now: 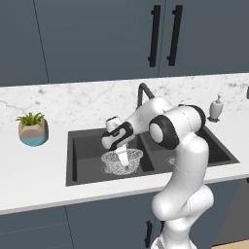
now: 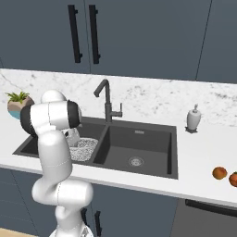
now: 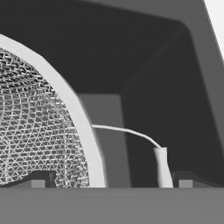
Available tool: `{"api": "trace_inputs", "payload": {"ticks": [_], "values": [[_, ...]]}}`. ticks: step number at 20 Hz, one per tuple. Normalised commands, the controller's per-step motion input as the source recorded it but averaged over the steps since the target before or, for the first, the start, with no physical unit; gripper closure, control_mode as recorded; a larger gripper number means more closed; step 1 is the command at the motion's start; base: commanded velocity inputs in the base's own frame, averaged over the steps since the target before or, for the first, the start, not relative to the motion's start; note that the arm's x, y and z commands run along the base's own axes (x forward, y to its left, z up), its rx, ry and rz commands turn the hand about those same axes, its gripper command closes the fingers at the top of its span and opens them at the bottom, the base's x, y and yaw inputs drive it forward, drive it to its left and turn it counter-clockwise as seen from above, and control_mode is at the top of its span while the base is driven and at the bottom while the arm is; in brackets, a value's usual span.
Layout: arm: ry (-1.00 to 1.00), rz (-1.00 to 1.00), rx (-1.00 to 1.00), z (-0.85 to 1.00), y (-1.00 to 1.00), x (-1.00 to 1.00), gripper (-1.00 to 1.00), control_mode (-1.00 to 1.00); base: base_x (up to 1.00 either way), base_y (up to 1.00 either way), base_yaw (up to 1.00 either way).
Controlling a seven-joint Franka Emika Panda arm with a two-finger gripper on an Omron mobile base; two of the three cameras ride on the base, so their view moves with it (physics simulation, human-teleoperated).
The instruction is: Put the colander in the sink, put the peach, orange in the colander, and turn on the sink faucet and pour water over the colander.
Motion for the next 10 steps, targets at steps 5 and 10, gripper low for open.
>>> {"api": "trace_inputs", "payload": {"ticks": [5,10], "values": [[0.00,0.00,0.00,0.00,0.00,0.00,-1.00,-1.00,0.00,0.00,0.00],[0.00,0.00,0.00,0.00,0.00,0.00,-1.00,-1.00,0.00,0.00,0.00]]}}
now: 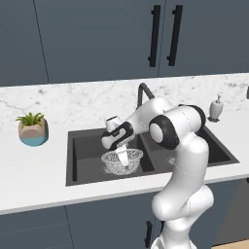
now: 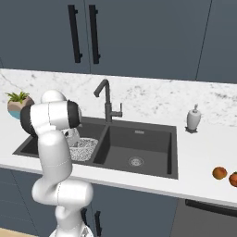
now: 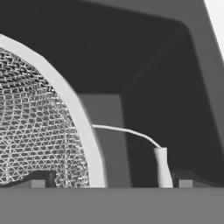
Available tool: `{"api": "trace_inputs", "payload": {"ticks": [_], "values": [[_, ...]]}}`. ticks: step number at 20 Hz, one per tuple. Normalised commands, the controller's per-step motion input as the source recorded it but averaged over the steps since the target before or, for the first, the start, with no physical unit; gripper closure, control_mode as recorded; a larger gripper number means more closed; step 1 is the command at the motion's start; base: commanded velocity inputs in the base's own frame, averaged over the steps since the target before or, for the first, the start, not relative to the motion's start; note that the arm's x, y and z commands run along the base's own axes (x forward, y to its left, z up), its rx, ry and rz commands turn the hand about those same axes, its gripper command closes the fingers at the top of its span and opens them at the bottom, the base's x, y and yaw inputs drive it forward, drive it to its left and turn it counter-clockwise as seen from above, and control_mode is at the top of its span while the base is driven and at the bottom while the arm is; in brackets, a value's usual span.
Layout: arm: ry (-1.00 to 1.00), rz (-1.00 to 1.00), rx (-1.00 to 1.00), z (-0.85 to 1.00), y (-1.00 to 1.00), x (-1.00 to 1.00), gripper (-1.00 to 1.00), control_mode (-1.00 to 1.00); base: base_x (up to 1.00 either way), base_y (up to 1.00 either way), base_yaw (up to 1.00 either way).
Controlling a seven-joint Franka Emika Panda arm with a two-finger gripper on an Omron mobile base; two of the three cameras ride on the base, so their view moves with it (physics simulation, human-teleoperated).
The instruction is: Put the colander in the sink, put the peach, orange in the colander, and turn on the sink faucet and pour water over the colander.
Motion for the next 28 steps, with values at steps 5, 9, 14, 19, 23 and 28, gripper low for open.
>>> {"api": "trace_inputs", "payload": {"ticks": [5,9,14,19,23,28], "values": [[0.00,0.00,0.00,0.05,0.00,0.02,-1.00,-1.00,0.00,0.00,0.00],[0.00,0.00,0.00,0.27,0.00,0.00,-1.00,-1.00,0.00,0.00,0.00],[0.00,0.00,0.00,0.29,0.00,-0.06,-1.00,-1.00,0.00,0.00,0.00],[0.00,0.00,0.00,0.14,-0.20,-0.02,-1.00,-1.00,0.00,0.00,0.00],[0.00,0.05,0.00,0.27,-0.47,-0.11,-1.00,-1.00,0.00,0.00,0.00],[0.00,0.22,-0.01,0.20,-0.54,-0.48,-1.00,-1.00,0.00,0.00,0.00]]}}
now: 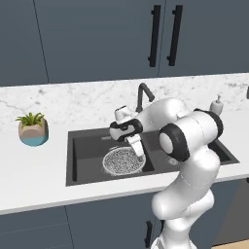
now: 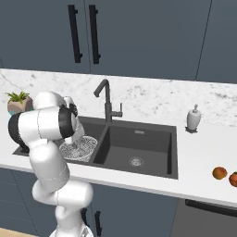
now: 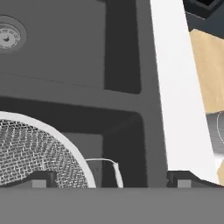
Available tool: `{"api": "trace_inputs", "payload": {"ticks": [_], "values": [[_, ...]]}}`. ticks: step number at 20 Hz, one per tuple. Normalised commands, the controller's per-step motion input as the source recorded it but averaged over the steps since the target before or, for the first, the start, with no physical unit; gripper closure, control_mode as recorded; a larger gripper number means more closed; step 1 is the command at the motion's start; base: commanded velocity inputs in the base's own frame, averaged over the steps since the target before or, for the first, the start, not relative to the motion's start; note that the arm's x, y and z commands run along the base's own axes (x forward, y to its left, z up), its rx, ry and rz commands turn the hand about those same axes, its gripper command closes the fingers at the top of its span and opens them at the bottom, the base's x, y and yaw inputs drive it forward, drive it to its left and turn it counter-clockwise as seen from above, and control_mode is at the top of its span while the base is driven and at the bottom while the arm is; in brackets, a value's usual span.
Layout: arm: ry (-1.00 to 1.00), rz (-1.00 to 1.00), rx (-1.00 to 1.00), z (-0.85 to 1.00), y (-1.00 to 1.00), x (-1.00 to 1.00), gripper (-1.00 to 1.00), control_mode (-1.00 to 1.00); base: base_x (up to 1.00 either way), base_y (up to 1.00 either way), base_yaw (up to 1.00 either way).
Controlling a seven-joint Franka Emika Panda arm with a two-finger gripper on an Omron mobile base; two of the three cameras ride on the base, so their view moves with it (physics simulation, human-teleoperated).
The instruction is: Put the colander in the sink, put the peach, orange in the colander, and turn on the sink faucet and pour water over the colander.
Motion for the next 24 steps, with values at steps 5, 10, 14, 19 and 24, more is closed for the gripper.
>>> {"api": "trace_inputs", "payload": {"ticks": [5,10,14,19,24], "values": [[0.00,0.32,0.00,0.17,-0.38,-0.62,-1.00,-1.00,0.00,0.00,0.00],[0.00,0.35,0.00,0.42,-0.47,-0.39,-1.00,-1.00,0.00,0.00,0.00],[0.00,0.32,0.00,0.50,-0.60,-0.29,-1.00,-1.00,0.00,0.00,0.00],[0.00,0.31,0.00,0.31,-0.77,-0.39,-1.00,-1.00,0.00,0.00,0.00],[0.00,0.23,0.01,0.21,-0.95,-0.27,-1.00,-1.00,0.00,0.00,0.00]]}}
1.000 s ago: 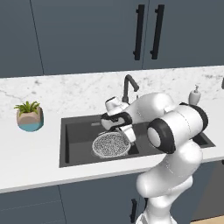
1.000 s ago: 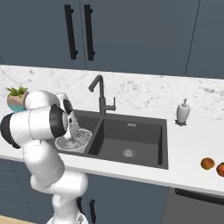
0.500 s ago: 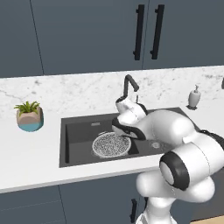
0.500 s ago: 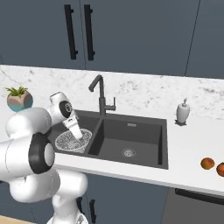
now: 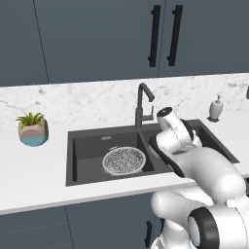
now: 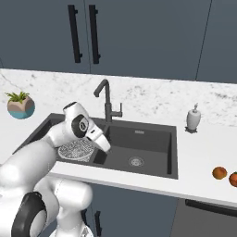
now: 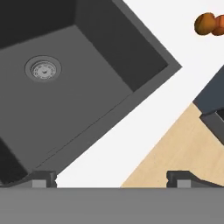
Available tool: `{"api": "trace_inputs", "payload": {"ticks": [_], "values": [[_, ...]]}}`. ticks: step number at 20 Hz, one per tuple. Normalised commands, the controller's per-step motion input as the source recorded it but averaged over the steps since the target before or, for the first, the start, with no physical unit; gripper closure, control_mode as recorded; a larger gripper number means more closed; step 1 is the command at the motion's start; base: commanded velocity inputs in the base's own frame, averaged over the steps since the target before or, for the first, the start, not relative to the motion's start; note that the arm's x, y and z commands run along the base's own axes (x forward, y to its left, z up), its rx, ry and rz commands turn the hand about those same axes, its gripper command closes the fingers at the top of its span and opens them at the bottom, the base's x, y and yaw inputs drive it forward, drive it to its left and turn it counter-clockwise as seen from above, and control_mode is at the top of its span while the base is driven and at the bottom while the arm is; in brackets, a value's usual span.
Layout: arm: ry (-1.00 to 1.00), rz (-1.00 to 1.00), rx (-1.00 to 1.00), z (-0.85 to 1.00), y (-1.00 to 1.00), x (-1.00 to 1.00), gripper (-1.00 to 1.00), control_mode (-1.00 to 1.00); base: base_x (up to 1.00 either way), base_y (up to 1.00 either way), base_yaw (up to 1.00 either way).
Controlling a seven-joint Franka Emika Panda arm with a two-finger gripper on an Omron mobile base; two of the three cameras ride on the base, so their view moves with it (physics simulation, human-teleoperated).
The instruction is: Put the colander in the sink, put the peach, orange in the colander, and turn on the sink faucet and pour water over the colander.
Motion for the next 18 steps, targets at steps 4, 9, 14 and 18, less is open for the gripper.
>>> {"api": "trace_inputs", "payload": {"ticks": [4,9,14,18], "values": [[0.00,0.09,0.01,0.32,-1.00,-0.22,-1.00,-1.00,0.00,0.00,0.00],[0.00,0.01,0.03,0.34,-1.00,-0.05,-1.00,-1.00,0.00,0.00,0.00],[0.03,-0.03,0.02,0.14,-0.82,0.00,-1.00,-1.00,0.00,0.00,0.00],[0.06,-0.09,0.05,0.07,-0.75,0.01,-1.00,-1.00,0.00,0.00,0.00]]}}
